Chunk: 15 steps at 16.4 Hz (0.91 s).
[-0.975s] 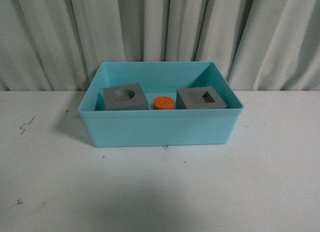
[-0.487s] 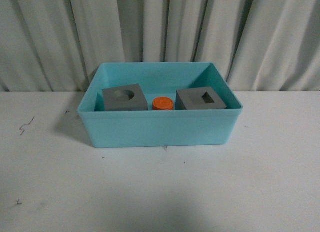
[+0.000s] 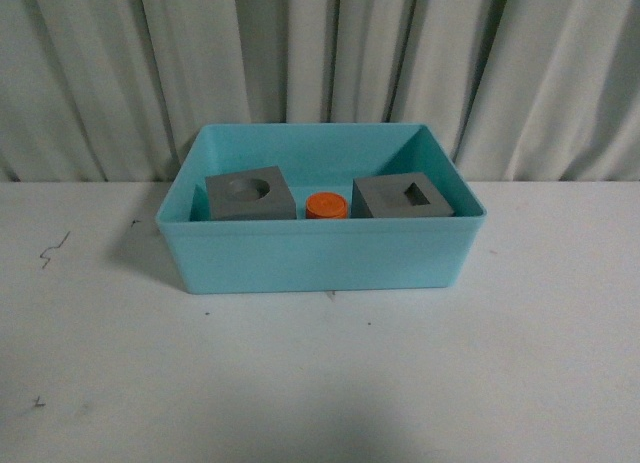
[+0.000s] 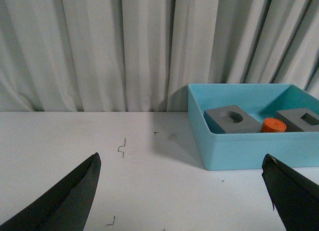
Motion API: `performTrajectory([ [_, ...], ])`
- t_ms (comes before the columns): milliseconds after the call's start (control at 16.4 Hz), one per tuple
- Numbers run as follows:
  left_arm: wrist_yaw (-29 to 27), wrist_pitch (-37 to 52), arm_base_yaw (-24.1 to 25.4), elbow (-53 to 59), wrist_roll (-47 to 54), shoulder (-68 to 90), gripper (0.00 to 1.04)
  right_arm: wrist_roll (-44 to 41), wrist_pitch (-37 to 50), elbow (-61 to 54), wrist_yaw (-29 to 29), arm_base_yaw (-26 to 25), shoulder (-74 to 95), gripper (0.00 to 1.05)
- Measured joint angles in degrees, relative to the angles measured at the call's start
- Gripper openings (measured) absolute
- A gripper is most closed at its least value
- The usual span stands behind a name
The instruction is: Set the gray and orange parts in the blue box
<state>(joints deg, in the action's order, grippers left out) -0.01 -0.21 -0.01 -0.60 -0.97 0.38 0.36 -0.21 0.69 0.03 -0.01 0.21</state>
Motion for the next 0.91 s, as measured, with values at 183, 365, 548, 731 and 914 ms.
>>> performTrajectory([
  [183,0.0,0.0,0.0,0.0,0.0,0.0,0.98,0.0,0.0,0.0,0.0,0.0,0.0,0.02],
  [365,0.0,0.0,0.0,0.0,0.0,0.0,0.98,0.0,0.0,0.0,0.0,0.0,0.0,0.33],
  [548,0.0,0.0,0.0,0.0,0.0,0.0,0.98,0.0,0.0,0.0,0.0,0.0,0.0,0.58],
  [731,0.0,0.0,0.0,0.0,0.0,0.0,0.98,0.0,0.0,0.0,0.0,0.0,0.0,0.89],
  [914,0.0,0.0,0.0,0.0,0.0,0.0,0.98,0.0,0.0,0.0,0.0,0.0,0.0,0.98],
])
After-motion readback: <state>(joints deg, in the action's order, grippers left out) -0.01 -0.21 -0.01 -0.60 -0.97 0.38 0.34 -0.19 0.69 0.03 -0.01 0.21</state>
